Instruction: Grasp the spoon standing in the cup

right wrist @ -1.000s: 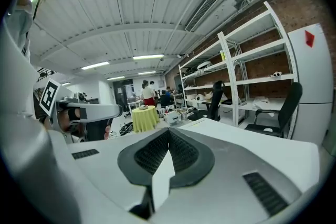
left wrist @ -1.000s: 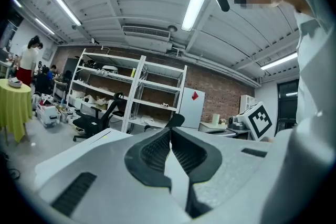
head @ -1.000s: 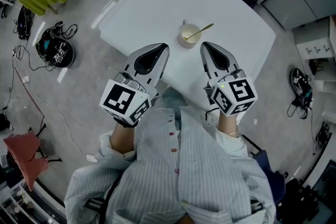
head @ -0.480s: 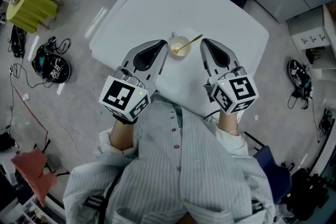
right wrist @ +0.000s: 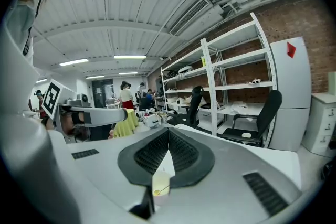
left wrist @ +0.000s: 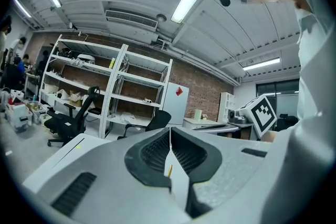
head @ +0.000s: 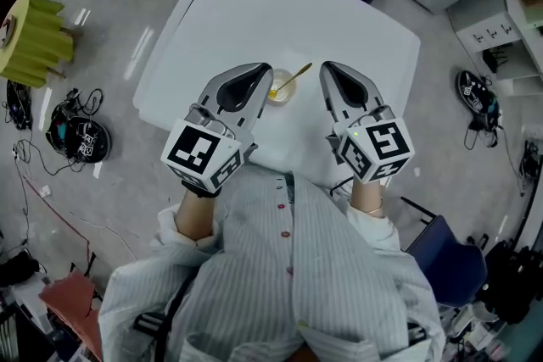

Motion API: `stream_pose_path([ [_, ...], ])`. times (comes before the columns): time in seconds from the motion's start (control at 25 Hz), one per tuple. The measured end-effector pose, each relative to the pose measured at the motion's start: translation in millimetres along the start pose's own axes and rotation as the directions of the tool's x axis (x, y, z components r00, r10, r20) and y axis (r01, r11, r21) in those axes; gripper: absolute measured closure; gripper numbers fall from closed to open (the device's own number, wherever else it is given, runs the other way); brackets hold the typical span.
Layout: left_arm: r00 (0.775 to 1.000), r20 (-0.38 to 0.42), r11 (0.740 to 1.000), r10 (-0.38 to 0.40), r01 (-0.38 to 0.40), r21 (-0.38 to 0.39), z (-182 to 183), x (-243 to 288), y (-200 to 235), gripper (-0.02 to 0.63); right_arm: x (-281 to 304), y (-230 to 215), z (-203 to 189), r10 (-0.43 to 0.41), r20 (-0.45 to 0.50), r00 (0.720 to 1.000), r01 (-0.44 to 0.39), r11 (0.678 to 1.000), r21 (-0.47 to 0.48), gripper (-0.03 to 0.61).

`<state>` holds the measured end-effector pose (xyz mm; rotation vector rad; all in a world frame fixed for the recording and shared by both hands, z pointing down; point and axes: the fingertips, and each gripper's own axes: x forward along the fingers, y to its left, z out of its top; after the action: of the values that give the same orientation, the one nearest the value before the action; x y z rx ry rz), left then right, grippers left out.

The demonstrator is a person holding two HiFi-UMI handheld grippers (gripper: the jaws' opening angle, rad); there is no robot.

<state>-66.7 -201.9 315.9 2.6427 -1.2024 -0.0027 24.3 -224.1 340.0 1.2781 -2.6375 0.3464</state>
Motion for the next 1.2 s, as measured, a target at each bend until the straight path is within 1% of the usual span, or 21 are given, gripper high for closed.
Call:
stream_pose_path([
  [0.16,0.999,-0.010,0.999,-0.035,0.035,-0.008,-1.5,6.7,-0.2,0.598,0.4,-3.9,-1.4,-0.029,-0.007,1.000,0.029,1.000,0.006,0.569],
  [0.36,0.998,-0.022,0.998,-0.055,0.055,-0.012,-3.4,11.2,2.3,0.598,3.8,-6.8,-2.5,-0.046,-0.010,0.999,0.046,0.999,0.019,0.569],
  [0.76,0.997,-0.046,0.998,-0.058,0.057,-0.022,-13.4,12.8,17.1,0.598,16.5,-7.9,-11.7,-0.052,-0.024,0.998,0.053,0.998,0.036,0.569],
  [1.2,0.992,-0.102,0.997,-0.068,0.063,-0.053,-39.1,17.9,29.7,0.598,28.7,-15.0,-34.7,-0.066,-0.062,0.996,0.071,0.994,0.086,0.566],
])
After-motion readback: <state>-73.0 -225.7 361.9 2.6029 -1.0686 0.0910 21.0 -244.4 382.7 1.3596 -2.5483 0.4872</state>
